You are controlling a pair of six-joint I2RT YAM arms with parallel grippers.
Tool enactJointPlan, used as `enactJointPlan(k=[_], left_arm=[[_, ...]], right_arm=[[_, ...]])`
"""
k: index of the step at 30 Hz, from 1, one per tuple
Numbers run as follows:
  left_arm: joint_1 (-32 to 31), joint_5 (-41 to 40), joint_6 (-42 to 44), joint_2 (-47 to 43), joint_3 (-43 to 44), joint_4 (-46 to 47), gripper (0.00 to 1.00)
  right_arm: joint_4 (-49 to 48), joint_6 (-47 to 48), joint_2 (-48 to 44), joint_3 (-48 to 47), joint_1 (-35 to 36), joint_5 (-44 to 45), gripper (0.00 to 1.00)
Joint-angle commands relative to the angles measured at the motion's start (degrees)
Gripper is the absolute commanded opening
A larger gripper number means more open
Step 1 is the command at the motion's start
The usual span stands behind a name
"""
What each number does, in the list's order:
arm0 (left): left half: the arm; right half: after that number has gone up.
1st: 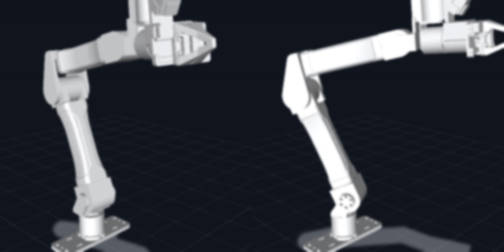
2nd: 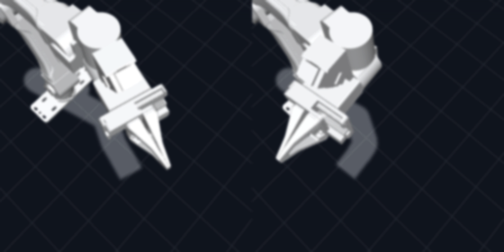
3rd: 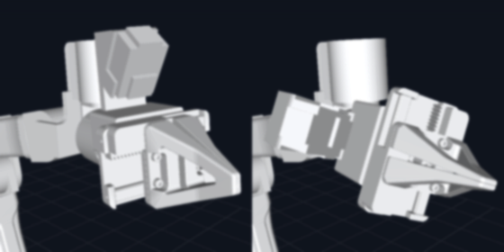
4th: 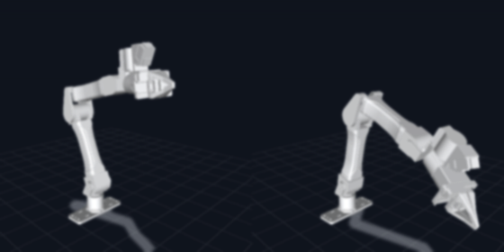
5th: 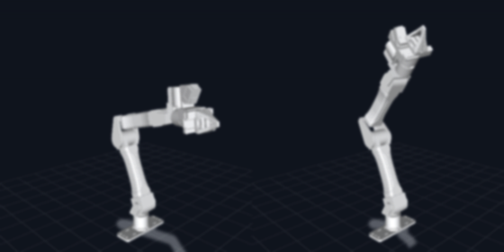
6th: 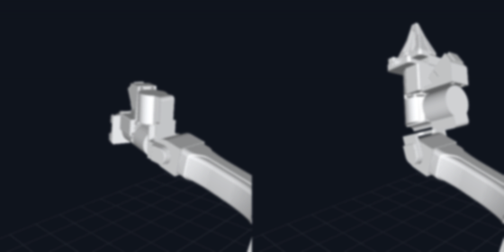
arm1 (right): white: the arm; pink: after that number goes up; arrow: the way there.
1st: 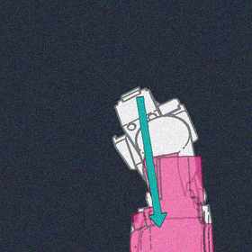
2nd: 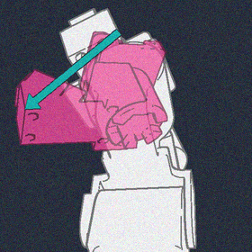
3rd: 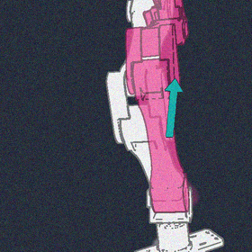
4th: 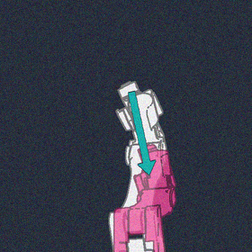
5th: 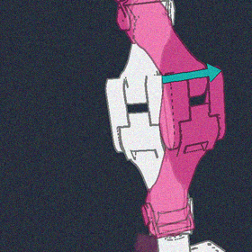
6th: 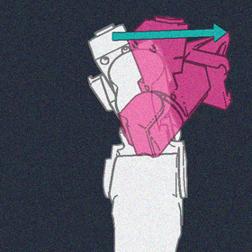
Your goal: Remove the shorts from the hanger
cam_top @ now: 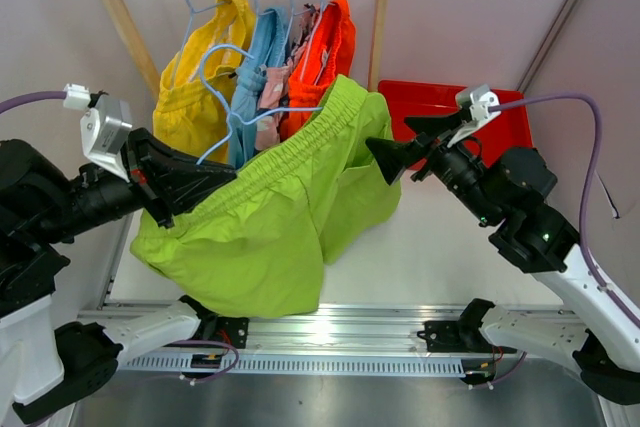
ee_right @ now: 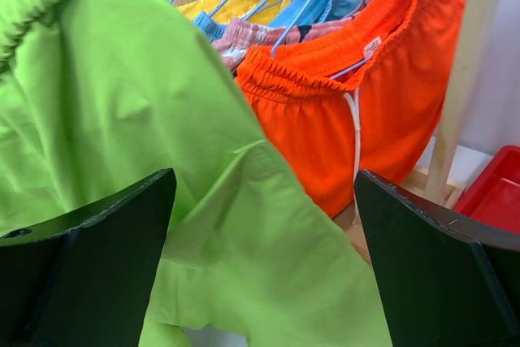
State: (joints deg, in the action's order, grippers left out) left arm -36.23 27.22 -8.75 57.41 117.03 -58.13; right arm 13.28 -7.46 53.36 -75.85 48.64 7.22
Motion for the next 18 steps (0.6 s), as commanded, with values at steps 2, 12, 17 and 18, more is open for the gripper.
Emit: enactJointPlan(k=[2, 12, 17, 18], left_arm=[[-0.2, 2.8, -1.5, -0.9, 0.2, 6.3, 0.0], [-0.2, 6.0, -2.9, -1.3, -1.0, 7.6, 0.0], [-0.2, 6.0, -2.9, -1.2, -1.4, 7.5, 0.0], [-0.2, 5.7, -2.8, -1.2, -1.3, 7.3, 0.0]], right_arm=[[-1.0, 1.8, -2.5, 0.4, 0.0, 3.1, 0.99], [-6.1, 0.8, 0.9, 1.9, -0.6, -0.1, 0.99], [-11.1, -2.5, 3.8, 2.7, -0.7, -7.7, 0.01], [-11.8, -2.8, 4.2, 2.7, -0.7, -8.4, 0.0]])
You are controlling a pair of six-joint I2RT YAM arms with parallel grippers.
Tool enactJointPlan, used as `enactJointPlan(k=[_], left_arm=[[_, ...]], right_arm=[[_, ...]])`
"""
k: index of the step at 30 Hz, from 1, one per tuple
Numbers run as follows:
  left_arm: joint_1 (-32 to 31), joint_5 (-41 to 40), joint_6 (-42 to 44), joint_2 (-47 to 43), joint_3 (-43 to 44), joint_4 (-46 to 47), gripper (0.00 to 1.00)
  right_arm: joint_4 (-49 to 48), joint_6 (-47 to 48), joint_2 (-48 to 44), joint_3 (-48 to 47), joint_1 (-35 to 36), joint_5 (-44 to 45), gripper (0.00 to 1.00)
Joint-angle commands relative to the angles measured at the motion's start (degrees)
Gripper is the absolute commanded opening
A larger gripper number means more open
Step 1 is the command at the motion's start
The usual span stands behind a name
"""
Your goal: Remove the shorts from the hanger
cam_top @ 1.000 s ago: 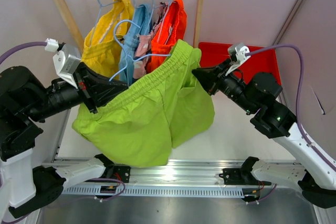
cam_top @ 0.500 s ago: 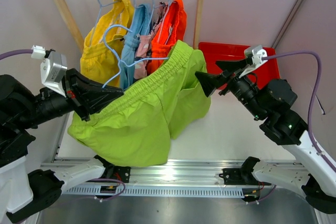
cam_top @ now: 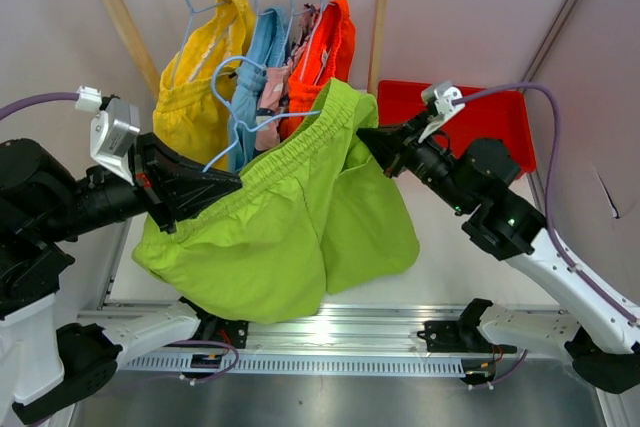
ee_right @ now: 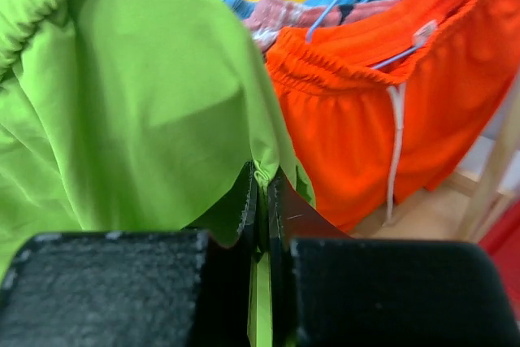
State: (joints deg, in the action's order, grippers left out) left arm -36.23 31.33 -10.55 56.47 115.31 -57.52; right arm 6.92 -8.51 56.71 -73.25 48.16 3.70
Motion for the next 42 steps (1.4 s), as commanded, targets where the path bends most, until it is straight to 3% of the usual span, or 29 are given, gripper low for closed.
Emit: enactJointPlan(k=[1, 8, 17, 30, 33, 36, 37, 39, 42], left_arm=[[-0.2, 1.0, -0.8, -0.3, 0.4, 6.4, 0.0], [-0.5, -8.7, 2.0, -0.6, -3.6, 2.3, 0.0], [-3.4, -18.1, 4.0, -0.7, -4.7, -1.0, 0.0], [-3.6, -22.3, 4.0, -1.7, 0.2, -0.5, 0.0], [-3.6, -21.7, 4.0, -0.7, 0.4, -0.1, 0.0], [-3.6, -23.9, 3.3, 1.2, 0.2, 2.7, 0.0], [-3.6, -24.6, 3.1, 1.4, -0.9, 4.4, 0.0], [-3.6, -26.5, 2.7, 1.5, -3.6, 11.2, 0.0], [-3.6, -30.4, 1.2, 2.2, -9.7, 21.0, 0.0]], right_arm=[[-5.7, -1.9, 0.9, 0.2, -0.2, -5.3, 0.0], [-2.6, 0.2, -3.6, -1.9, -4.3, 4.1, 0.0], [5.9, -0.6, -6.3, -8.7, -20.2, 9.6, 0.0], [9.5, -5.9, -6.8, -3.7, -23.9, 18.9, 0.0], [9.0, -6.8, -7.8, -2.0, -23.9, 14.9, 0.0], [5.6, -9.1, -9.2, 2.0, -23.2, -6.1, 0.0], [4.7, -9.6, -9.4, 4.5, -22.4, -9.4, 0.0], [3.2, -9.9, -9.3, 6.4, -18.9, -12.8, 0.0], [4.8, -6.3, -7.0, 6.7, -7.1, -8.8, 0.0]])
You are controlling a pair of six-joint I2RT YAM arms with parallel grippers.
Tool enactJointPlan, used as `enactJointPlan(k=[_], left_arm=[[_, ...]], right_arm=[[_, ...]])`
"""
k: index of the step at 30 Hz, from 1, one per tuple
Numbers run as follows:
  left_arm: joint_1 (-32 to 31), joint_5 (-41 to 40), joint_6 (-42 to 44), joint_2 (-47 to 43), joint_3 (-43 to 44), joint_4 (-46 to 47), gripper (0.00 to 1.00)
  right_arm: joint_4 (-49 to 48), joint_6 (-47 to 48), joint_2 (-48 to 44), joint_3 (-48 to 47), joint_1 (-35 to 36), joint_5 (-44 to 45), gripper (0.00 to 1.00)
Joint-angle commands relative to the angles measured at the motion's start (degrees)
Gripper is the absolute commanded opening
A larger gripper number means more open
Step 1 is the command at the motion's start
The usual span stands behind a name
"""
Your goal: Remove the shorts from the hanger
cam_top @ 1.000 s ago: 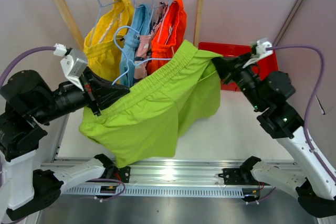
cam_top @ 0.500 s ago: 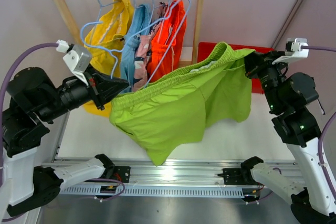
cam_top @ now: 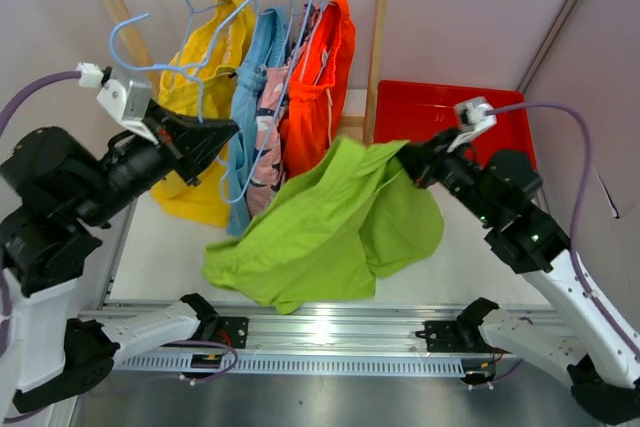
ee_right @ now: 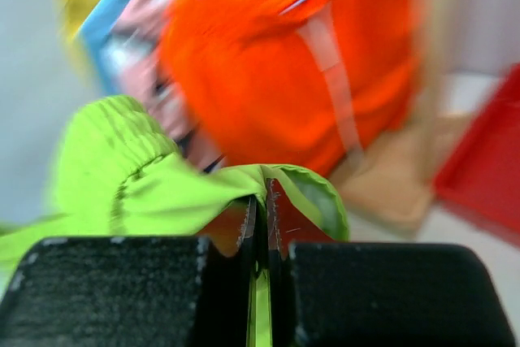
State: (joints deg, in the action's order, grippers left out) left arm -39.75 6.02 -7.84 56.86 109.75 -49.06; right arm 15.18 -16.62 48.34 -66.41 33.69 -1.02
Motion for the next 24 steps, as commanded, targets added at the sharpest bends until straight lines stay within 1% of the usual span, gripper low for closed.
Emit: enactJointPlan(k=[1, 3, 4, 5, 6, 7, 8, 9, 10, 11, 12, 13, 14, 15, 16, 17, 18, 19, 20, 21, 22, 24], left_arm=[[-0.2, -5.8, -1.8, 2.7, -5.0, 14.2, 0.0], [-0.1, -7.9, -2.3, 4.5, -5.9, 15.4, 0.0], [-0.1, -9.9, -2.4, 6.3, -6.0, 14.7, 0.0], [-0.1, -10.8, -2.5, 6.8, -6.5, 13.9, 0.0], [-0.1, -11.4, -2.4, 6.8, -8.0, 13.4, 0.0], [-0.1, -10.8, -2.3, 5.2, -11.2, 13.6, 0.0], [-0.1, -10.1, -2.3, 4.1, -14.6, 14.5, 0.0], [-0.1, -9.4, -2.5, 3.1, -16.2, 14.7, 0.0], [-0.1, -7.9, -3.4, 2.2, -20.4, 14.7, 0.0], [-0.2, -7.1, -3.8, 0.8, -21.5, 14.8, 0.0], [-0.2, -6.5, -4.2, 0.3, -22.7, 14.8, 0.0], [-0.3, -6.5, -5.1, -0.3, -23.8, 14.9, 0.0], [-0.4, -4.7, -5.3, -0.9, -26.5, 15.0, 0.0], [-0.5, -4.4, -5.7, -1.1, -27.0, 15.1, 0.0], [-0.7, -4.2, -6.0, -1.2, -28.1, 15.3, 0.0], [-0.7, -3.8, -6.5, -1.1, -28.8, 15.7, 0.0], [-0.7, -3.7, -6.8, -1.0, -29.4, 16.0, 0.0], [-0.7, -4.0, -7.0, -0.4, -29.8, 16.6, 0.0], [-0.7, -4.1, -7.2, -0.4, -30.0, 16.9, 0.0], [-0.7, -4.2, -7.3, 0.6, -30.0, 17.2, 0.0], [-0.7, -4.2, -7.4, 1.3, -30.2, 17.6, 0.0], [-0.7, -4.4, -7.5, 3.6, -29.5, 18.5, 0.0]], right_arm=[[-2.8, 3.1, 2.2, -0.8, 12.7, 0.2, 0.0], [-2.0, 5.2, 4.6, -4.1, 15.5, 5.6, 0.0], [-1.6, 5.7, 5.4, -5.9, 15.9, 10.5, 0.0], [-0.3, 7.7, 6.3, -11.0, 15.5, 13.2, 0.0], [0.3, 9.1, 8.7, -14.1, 15.1, 19.1, 0.0], [1.0, 10.3, 10.0, -17.6, 14.2, 21.5, 0.0], [1.6, 12.4, 11.7, -25.4, 11.1, 23.1, 0.0], [1.8, 13.3, 15.3, -29.5, 8.9, 24.6, 0.0], [2.0, 14.0, 17.6, -34.0, 6.5, 24.9, 0.0], [2.6, 14.5, 20.1, -38.8, 1.3, 24.9, 0.0], [3.0, 15.9, 22.8, -49.1, -1.3, 25.0, 0.0], [3.4, 16.4, 28.5, -54.6, -3.8, 25.2, 0.0], [3.7, 16.4, 31.5, -59.8, -6.1, 25.0, 0.0], [3.9, 16.4, 34.7, -65.2, -10.4, 24.0, 0.0], [4.1, 17.7, 40.8, -75.4, -12.3, 23.3, 0.0], [2.8, 18.6, 43.4, -79.4, -13.6, 22.6, 0.0], [1.2, 20.5, 45.4, -81.9, -15.4, 22.3, 0.0], [-2.7, 20.8, 47.7, -82.8, -17.8, 21.2, 0.0], [-4.8, 20.5, 48.1, -82.0, -17.9, 20.5, 0.0], [-7.0, 20.1, 48.4, -80.4, -20.3, 20.4, 0.0], [-10.9, 18.2, 48.4, -76.4, -21.6, 20.4, 0.0], [-13.0, 15.1, 49.2, -73.4, -24.5, 18.3, 0.0]])
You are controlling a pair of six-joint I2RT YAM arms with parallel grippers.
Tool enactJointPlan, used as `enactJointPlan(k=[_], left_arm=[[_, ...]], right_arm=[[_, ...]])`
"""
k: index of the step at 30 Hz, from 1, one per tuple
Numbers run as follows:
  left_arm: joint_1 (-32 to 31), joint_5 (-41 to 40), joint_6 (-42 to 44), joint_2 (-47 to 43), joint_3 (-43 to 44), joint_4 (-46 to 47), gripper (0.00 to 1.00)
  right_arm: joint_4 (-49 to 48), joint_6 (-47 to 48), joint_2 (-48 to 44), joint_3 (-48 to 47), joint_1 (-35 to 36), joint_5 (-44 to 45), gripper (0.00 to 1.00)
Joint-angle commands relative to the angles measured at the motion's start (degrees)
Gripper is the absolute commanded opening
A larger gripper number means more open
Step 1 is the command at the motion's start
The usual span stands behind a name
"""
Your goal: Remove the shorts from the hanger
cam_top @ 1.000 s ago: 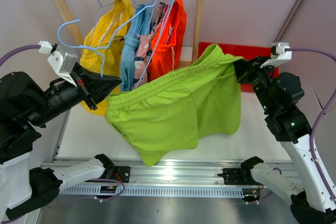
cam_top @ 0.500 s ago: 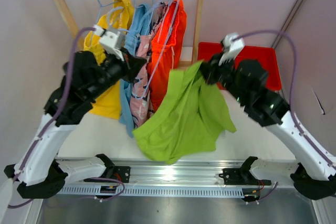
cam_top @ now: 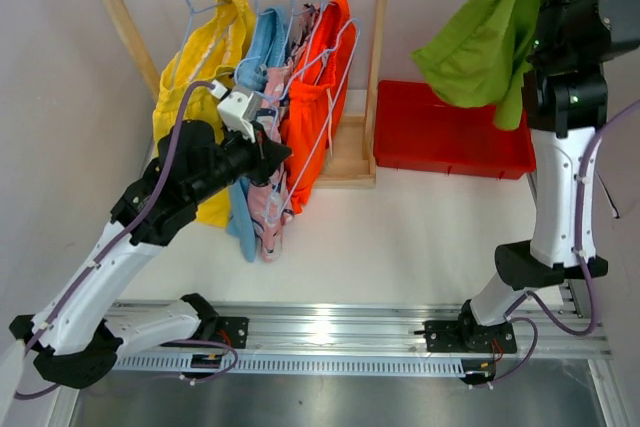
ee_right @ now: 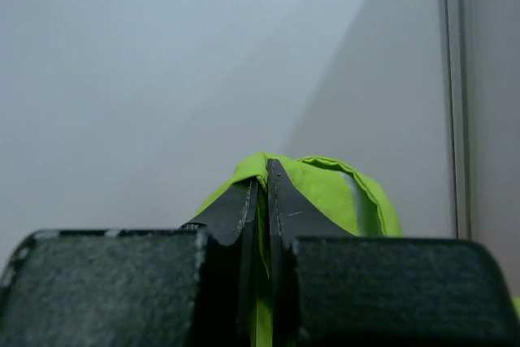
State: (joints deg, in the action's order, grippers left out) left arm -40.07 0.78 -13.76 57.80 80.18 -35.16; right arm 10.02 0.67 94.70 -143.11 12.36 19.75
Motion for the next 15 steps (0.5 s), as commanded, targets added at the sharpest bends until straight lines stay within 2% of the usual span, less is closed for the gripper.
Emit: enactJointPlan(k=[1, 4, 5, 7, 8, 12, 15], left_arm=[[-0.4, 0.5, -1.5, 3.5, 0.4, 5.2, 0.0], [-0.4, -2.0, -1.4, 6.9, 1.3, 6.3, 0.0], [-0.4, -3.1, -1.4, 7.9, 2.2, 6.8, 0.0], [-0.3, -5.9, -1.6, 11.3, 5.0, 6.9, 0.0], [-0.3, -6.9, -1.7, 12.5, 5.8, 6.6, 0.0], [1.0, -11.5, -3.2, 16.5, 10.0, 6.4, 0.0], [2.5, -11.9, -4.5, 18.1, 12.3, 7.5, 0.0]], right_arm=[[-7.7, -5.1, 3.3, 5.7, -5.6, -3.1, 0.0], [-8.5, -8.3, 3.6, 12.4, -7.9, -5.1, 0.0], [-9.6, -8.8, 1.8, 20.3, -7.9, -5.2, 0.0], [-16.3, -9.9, -0.6, 29.7, -7.9, -5.7, 0.0], [-18.3, -10.9, -1.9, 38.1, -7.9, -6.1, 0.0], [-22.7, -13.9, -5.3, 51.1, -8.0, -9.2, 0.0], [-21.8, -15.9, -4.3, 55.7, -8.0, -12.4, 0.0]])
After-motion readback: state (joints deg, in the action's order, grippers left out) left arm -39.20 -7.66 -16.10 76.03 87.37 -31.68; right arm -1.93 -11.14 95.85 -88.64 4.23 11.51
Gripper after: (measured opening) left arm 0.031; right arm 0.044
